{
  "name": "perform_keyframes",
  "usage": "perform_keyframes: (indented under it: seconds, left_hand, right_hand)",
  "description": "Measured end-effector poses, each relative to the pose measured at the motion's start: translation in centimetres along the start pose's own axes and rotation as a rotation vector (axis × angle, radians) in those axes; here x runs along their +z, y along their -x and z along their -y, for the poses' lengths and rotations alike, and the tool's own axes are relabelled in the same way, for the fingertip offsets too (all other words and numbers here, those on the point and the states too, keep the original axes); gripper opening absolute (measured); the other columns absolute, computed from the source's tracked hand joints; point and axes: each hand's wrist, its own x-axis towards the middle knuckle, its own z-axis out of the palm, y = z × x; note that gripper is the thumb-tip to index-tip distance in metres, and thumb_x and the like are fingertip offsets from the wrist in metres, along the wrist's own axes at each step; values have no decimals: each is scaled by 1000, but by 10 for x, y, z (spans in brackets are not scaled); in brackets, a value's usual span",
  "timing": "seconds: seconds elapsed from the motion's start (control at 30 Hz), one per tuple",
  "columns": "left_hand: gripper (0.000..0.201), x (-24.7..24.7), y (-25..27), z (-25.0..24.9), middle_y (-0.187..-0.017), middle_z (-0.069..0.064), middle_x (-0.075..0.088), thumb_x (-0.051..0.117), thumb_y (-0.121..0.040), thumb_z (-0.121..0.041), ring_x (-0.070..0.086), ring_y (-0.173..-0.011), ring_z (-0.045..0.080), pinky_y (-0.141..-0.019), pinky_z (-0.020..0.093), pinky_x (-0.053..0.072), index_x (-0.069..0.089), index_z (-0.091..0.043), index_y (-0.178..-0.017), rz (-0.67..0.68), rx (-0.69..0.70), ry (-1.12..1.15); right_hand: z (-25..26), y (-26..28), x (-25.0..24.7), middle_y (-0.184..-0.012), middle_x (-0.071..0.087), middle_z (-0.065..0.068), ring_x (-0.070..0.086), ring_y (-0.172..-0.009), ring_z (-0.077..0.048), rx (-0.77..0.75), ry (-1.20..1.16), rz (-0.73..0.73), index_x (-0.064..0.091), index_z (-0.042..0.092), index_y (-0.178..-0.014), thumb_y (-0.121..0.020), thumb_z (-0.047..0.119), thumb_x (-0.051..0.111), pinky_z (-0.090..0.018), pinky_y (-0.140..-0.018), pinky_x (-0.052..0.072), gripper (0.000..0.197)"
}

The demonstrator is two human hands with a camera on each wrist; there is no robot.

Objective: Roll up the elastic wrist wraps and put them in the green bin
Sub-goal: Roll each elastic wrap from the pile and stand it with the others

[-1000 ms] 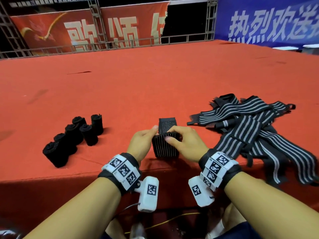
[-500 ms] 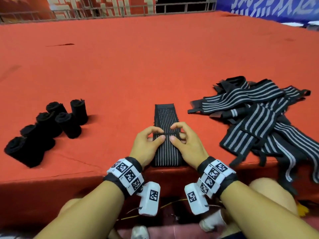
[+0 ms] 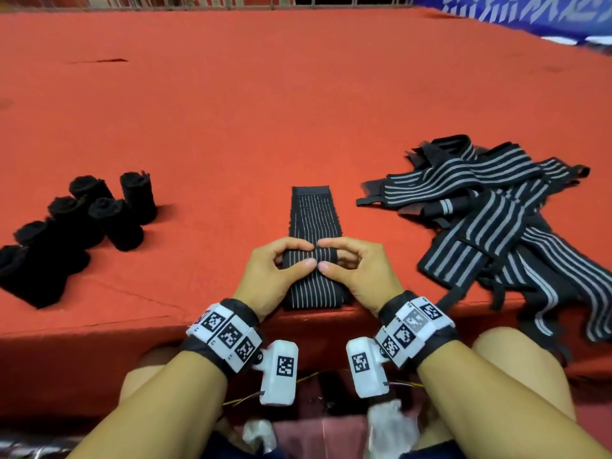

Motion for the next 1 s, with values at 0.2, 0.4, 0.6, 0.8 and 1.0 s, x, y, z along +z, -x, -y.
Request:
perform_keyframes:
  seconds: [0.2, 0.4, 0.6, 0.8, 1.0]
  left_hand:
    - [25, 0, 3, -1, -91, 4, 75, 77, -85, -1, 71, -82, 16, -71, 29, 57, 67, -13, -105, 15, -21, 70]
    - [16, 2, 2, 3, -76, -15, 67, 77, -87, -9, 60, -74, 1, -70, 19, 47, 71, -24, -84, 0, 43, -69]
    - [10, 4, -1, 4, -75, -7, 71, 76, -89, -16, 64, -74, 7, -71, 26, 49, 73, -19, -80, -2, -11, -44]
    - [7, 9, -1, 3, -76, -6, 70, 77, -88, -16, 63, -72, 7, -70, 26, 48, 74, -19, -83, 15, -42, 9]
    - [18, 4, 2, 1, -84, -7, 71, 74, -87, -2, 66, -78, 9, -70, 25, 53, 67, -11, -102, 86, 22, 67]
  right_hand:
    - [-1, -1, 1, -85, 75, 5, 68, -81, -8, -55, 44, -12, 75, 20, -92, -85, 2, 77, -26, -81, 55, 19]
    - [-4, -2, -2, -86, 71, 9, 63, -81, -5, -117, 107, 11, 74, 19, -90, -89, 7, 74, -21, -78, 51, 12]
    - [-8, -4, -7, -89, 70, 8, 63, -84, -5, -107, 89, 49, 72, 19, -93, -89, 8, 74, -29, -78, 52, 12]
    - [-13, -4, -8, -89, 69, 8, 62, -83, -10, -86, -57, 47, 69, 25, -97, -84, 11, 75, -31, -80, 52, 20]
    - [-13, -5, -3, -81, 67, 14, 60, -78, -5, -117, -35, 9, 68, 21, -88, -88, 4, 71, -23, -75, 48, 17]
